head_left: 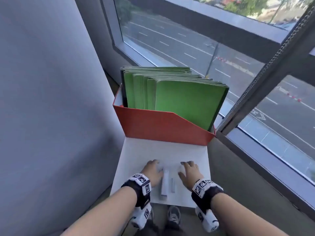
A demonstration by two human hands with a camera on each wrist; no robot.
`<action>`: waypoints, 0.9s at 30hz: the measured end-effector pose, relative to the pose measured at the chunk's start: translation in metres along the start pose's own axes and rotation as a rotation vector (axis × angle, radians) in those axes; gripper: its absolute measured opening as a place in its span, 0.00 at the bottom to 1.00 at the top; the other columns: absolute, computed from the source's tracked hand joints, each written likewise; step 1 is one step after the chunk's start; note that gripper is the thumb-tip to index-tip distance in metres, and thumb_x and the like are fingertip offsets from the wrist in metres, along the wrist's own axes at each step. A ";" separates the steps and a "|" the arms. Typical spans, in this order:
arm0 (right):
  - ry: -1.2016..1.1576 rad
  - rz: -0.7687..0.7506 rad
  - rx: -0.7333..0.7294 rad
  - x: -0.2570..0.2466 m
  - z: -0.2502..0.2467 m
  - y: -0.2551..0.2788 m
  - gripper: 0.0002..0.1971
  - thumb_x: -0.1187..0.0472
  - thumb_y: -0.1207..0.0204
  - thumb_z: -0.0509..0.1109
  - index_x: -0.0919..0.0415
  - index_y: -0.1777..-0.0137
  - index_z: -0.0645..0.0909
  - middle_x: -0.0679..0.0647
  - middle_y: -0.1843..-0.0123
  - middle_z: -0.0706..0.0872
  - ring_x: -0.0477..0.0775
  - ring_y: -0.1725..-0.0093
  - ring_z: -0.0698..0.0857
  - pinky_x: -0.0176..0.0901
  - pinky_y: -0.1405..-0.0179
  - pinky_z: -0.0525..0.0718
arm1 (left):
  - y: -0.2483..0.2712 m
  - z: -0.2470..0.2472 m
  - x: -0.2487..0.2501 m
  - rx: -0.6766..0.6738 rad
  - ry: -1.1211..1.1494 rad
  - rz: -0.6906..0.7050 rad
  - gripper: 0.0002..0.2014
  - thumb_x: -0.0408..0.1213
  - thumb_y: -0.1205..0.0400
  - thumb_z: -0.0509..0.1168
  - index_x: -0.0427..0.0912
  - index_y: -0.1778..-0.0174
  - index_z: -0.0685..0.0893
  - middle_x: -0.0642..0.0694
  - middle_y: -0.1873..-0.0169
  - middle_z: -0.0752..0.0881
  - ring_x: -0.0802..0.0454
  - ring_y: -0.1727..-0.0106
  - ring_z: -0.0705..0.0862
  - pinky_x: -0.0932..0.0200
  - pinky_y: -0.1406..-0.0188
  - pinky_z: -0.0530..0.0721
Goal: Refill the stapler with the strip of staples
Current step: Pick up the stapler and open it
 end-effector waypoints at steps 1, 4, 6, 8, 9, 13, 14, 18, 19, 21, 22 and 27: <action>-0.040 -0.015 -0.011 -0.006 0.004 -0.001 0.27 0.53 0.20 0.61 0.60 0.23 0.65 0.62 0.27 0.71 0.63 0.27 0.70 0.51 0.25 0.69 | -0.002 0.006 0.002 -0.007 0.045 0.001 0.29 0.46 0.21 0.60 0.41 0.24 0.67 0.39 0.28 0.73 0.43 0.29 0.76 0.56 0.27 0.72; -0.199 -0.013 -0.077 -0.030 0.013 0.003 0.27 0.56 0.21 0.61 0.60 0.22 0.63 0.62 0.27 0.73 0.62 0.30 0.76 0.50 0.28 0.74 | 0.005 0.016 0.009 -0.009 0.123 -0.031 0.27 0.42 0.22 0.59 0.43 0.25 0.69 0.40 0.30 0.75 0.44 0.33 0.78 0.52 0.28 0.75; -0.271 0.018 -0.128 -0.040 0.019 0.007 0.27 0.60 0.21 0.60 0.62 0.22 0.62 0.63 0.26 0.72 0.63 0.32 0.78 0.50 0.30 0.76 | 0.006 0.023 0.006 -0.002 0.186 -0.061 0.26 0.38 0.21 0.57 0.44 0.25 0.68 0.41 0.28 0.75 0.44 0.32 0.78 0.51 0.28 0.75; -0.284 0.011 -0.164 -0.047 0.021 0.010 0.26 0.62 0.20 0.57 0.65 0.22 0.60 0.65 0.25 0.71 0.64 0.29 0.76 0.49 0.29 0.73 | 0.009 0.024 0.003 0.007 0.256 -0.078 0.25 0.36 0.20 0.56 0.43 0.24 0.68 0.41 0.27 0.76 0.45 0.30 0.78 0.53 0.27 0.74; -0.287 -0.002 -0.173 -0.050 0.021 0.012 0.26 0.63 0.19 0.55 0.66 0.22 0.59 0.66 0.24 0.70 0.64 0.27 0.74 0.49 0.27 0.72 | 0.008 0.025 0.000 0.013 0.278 -0.079 0.25 0.34 0.19 0.56 0.42 0.24 0.68 0.42 0.27 0.77 0.46 0.29 0.78 0.56 0.27 0.74; -0.357 0.075 -0.185 -0.053 0.030 0.015 0.32 0.58 0.20 0.58 0.62 0.18 0.51 0.67 0.23 0.67 0.65 0.28 0.75 0.51 0.28 0.73 | 0.008 0.027 -0.011 0.004 0.361 -0.121 0.22 0.29 0.21 0.56 0.42 0.29 0.74 0.42 0.34 0.83 0.43 0.36 0.83 0.53 0.35 0.79; -0.358 0.094 -0.182 -0.054 0.033 0.014 0.35 0.58 0.21 0.60 0.61 0.18 0.49 0.68 0.24 0.69 0.66 0.29 0.76 0.51 0.29 0.74 | 0.009 0.027 -0.012 -0.004 0.385 -0.128 0.21 0.28 0.21 0.56 0.42 0.31 0.77 0.41 0.36 0.85 0.43 0.38 0.84 0.51 0.36 0.81; -0.321 0.142 -0.191 -0.061 0.040 0.010 0.38 0.61 0.23 0.61 0.61 0.18 0.43 0.70 0.35 0.83 0.66 0.38 0.84 0.53 0.41 0.82 | 0.005 0.028 -0.014 -0.003 0.436 -0.133 0.19 0.27 0.22 0.58 0.40 0.35 0.80 0.40 0.39 0.87 0.45 0.40 0.84 0.48 0.34 0.82; -0.315 0.153 -0.192 -0.062 0.041 0.009 0.39 0.62 0.23 0.61 0.60 0.18 0.42 0.69 0.38 0.85 0.66 0.40 0.85 0.53 0.44 0.83 | 0.005 0.028 -0.014 -0.004 0.446 -0.132 0.19 0.27 0.22 0.58 0.40 0.35 0.80 0.40 0.39 0.86 0.45 0.39 0.84 0.49 0.34 0.81; -0.323 0.166 -0.193 -0.064 0.035 0.008 0.38 0.61 0.23 0.61 0.61 0.18 0.43 0.69 0.39 0.86 0.67 0.41 0.86 0.52 0.46 0.83 | 0.004 0.026 -0.016 0.004 0.461 -0.129 0.21 0.29 0.21 0.57 0.40 0.31 0.77 0.41 0.36 0.84 0.44 0.36 0.82 0.54 0.34 0.80; -0.347 0.166 -0.192 -0.066 0.031 0.008 0.38 0.60 0.23 0.61 0.61 0.18 0.43 0.69 0.40 0.86 0.67 0.42 0.87 0.53 0.48 0.84 | 0.004 0.024 -0.017 0.017 0.474 -0.137 0.21 0.31 0.20 0.56 0.42 0.29 0.75 0.41 0.34 0.82 0.43 0.35 0.82 0.55 0.35 0.79; -0.343 0.086 -0.147 -0.080 0.002 0.002 0.39 0.61 0.24 0.64 0.61 0.18 0.45 0.70 0.38 0.84 0.68 0.41 0.86 0.53 0.46 0.85 | -0.003 0.016 -0.013 -0.003 0.700 -0.127 0.17 0.40 0.15 0.50 0.42 0.36 0.78 0.38 0.50 0.86 0.41 0.54 0.86 0.49 0.49 0.86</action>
Point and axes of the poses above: each hand's wrist, its own y-axis away from the middle knuckle, its own z-axis out of the palm, x = y × z, the point moved 4 cm from there along -y, towards the middle knuckle
